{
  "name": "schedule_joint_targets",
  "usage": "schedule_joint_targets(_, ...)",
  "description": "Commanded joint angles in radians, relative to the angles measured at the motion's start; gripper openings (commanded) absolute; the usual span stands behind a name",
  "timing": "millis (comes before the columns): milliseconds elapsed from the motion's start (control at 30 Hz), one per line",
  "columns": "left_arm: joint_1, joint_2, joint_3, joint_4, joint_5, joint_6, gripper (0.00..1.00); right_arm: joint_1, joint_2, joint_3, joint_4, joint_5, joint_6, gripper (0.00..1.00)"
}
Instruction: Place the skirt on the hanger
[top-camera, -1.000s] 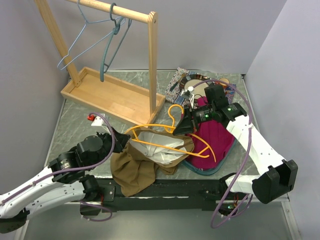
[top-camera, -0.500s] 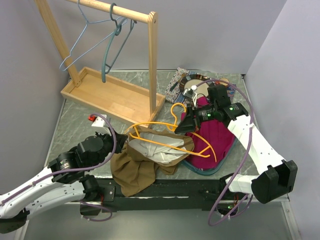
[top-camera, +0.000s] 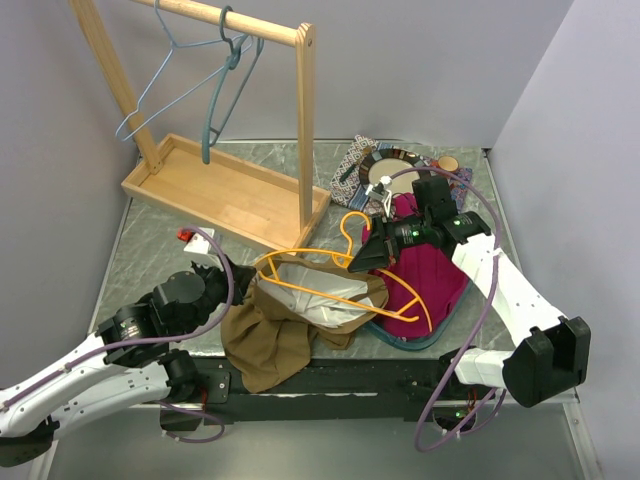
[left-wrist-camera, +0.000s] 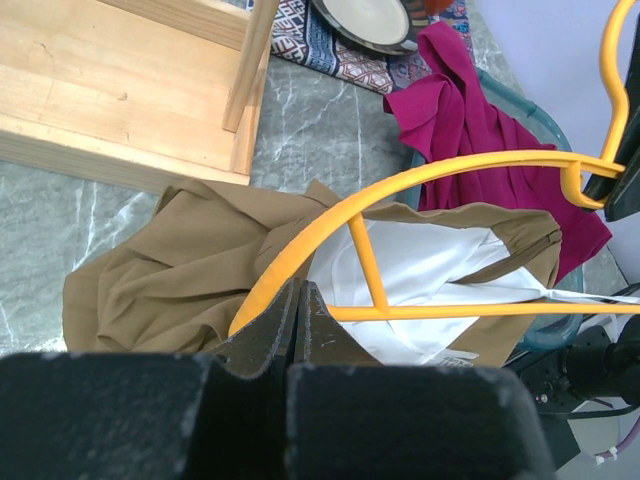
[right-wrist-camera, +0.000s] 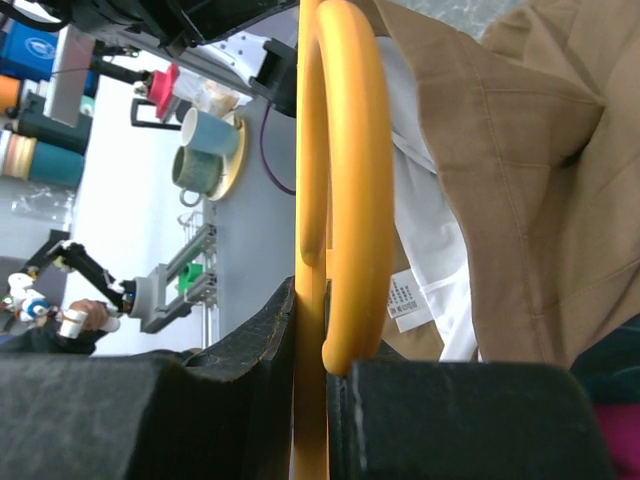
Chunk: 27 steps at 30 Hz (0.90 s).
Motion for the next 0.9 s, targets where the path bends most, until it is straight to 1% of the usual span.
schedule_joint_targets(0,0.002,0.013,0.030,0.063,-0.003,0.035,0.01,0.010,-0.010,-0.007,0.049,-0.105,0.072,0.00)
schedule_joint_targets(200,0.000,0.032,0.040,0.081,-0.005,0.055,0.01,0.019,-0.008,-0.011,0.058,-0.105,0.082,0.00)
schedule_joint_targets(300,0.002,0.050,0.059,0.057,-0.017,0.058,0.01,0.019,-0.008,0.001,0.032,-0.101,0.062,0.00)
schedule_joint_targets(633,0.002,0.015,0.060,-0.012,-0.077,0.089,0.01,0.017,-0.022,0.004,0.012,-0.093,0.042,0.00)
schedule_joint_targets(867,0.000,0.017,0.054,0.000,-0.080,0.103,0.01,0.017,-0.030,-0.011,0.029,-0.095,0.062,0.00)
